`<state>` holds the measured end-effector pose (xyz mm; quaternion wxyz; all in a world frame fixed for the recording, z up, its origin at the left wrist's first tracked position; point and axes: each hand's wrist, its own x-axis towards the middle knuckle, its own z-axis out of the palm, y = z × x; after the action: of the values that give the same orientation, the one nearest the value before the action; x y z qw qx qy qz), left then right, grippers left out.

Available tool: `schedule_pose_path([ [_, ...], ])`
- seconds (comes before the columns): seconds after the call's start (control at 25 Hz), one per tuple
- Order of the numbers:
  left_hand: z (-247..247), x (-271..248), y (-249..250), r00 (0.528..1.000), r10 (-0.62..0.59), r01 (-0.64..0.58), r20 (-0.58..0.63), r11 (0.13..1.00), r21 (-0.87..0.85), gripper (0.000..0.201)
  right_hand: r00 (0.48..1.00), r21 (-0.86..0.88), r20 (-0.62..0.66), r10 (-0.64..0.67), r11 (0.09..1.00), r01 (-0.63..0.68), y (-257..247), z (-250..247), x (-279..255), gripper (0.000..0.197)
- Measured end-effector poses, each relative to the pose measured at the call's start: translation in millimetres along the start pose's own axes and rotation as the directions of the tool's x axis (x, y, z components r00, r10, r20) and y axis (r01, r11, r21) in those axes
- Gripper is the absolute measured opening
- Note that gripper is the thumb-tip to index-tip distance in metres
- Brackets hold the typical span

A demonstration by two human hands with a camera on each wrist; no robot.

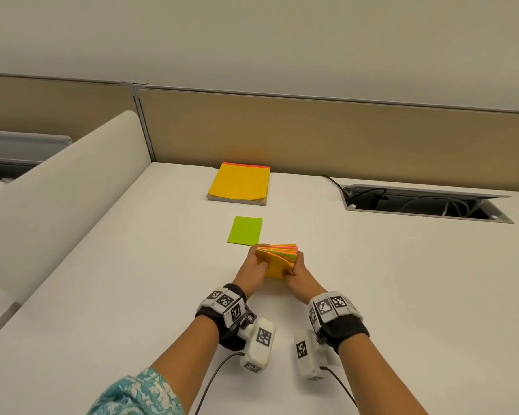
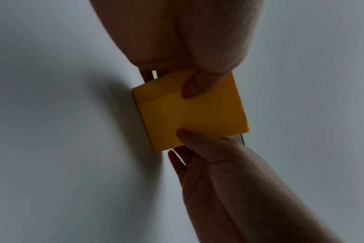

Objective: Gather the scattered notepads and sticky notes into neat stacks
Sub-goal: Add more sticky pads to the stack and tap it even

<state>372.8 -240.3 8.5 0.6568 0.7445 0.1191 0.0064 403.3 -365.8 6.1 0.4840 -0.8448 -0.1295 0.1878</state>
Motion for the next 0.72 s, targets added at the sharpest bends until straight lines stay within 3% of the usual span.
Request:
schedule_pose_path([
  [0.16, -6, 5, 3, 0.998, 0.056, -0.057, 0.027, 0.998, 0.017, 0.046, 0.993, -0.072, -0.109, -0.040, 0.997, 0.032, 0, -8, 1, 0.035],
  [0.32, -14, 5, -3, 0.992, 0.112, -0.116, 0.059, 0.990, 0.079, 0.041, 1.000, -0.159, -0.020, -0.003, 0.987, -0.001, 5, -7, 0, 0.046],
  [0.44, -14, 8, -7, 0.992, 0.120, -0.123, 0.037, 0.984, 0.126, 0.033, 0.999, -0.165, -0.048, 0.011, 0.986, -0.019, 6, -6, 3, 0.045],
  [0.52, -13, 8, -4, 0.994, 0.106, -0.106, -0.041, 0.994, 0.008, 0.026, 0.996, -0.024, -0.086, 0.018, 1.000, -0.020, 8, -7, 5, 0.045],
  [0.6, -12, 7, 1, 0.996, 0.035, -0.057, -0.077, 0.954, -0.296, 0.025, 0.996, 0.215, -0.066, 0.064, 0.976, -0.048, 9, -9, 4, 0.050],
  [0.68, -11, 5, 4, 0.999, -0.012, -0.008, -0.038, 0.863, -0.505, 0.035, 0.998, 0.467, -0.016, 0.065, 0.883, -0.050, 6, -9, 1, 0.043],
  [0.72, -11, 5, 3, 1.000, -0.022, 0.008, -0.022, 0.862, -0.507, 0.039, 0.999, 0.555, -0.019, 0.048, 0.832, -0.030, 3, -10, 0, 0.038],
])
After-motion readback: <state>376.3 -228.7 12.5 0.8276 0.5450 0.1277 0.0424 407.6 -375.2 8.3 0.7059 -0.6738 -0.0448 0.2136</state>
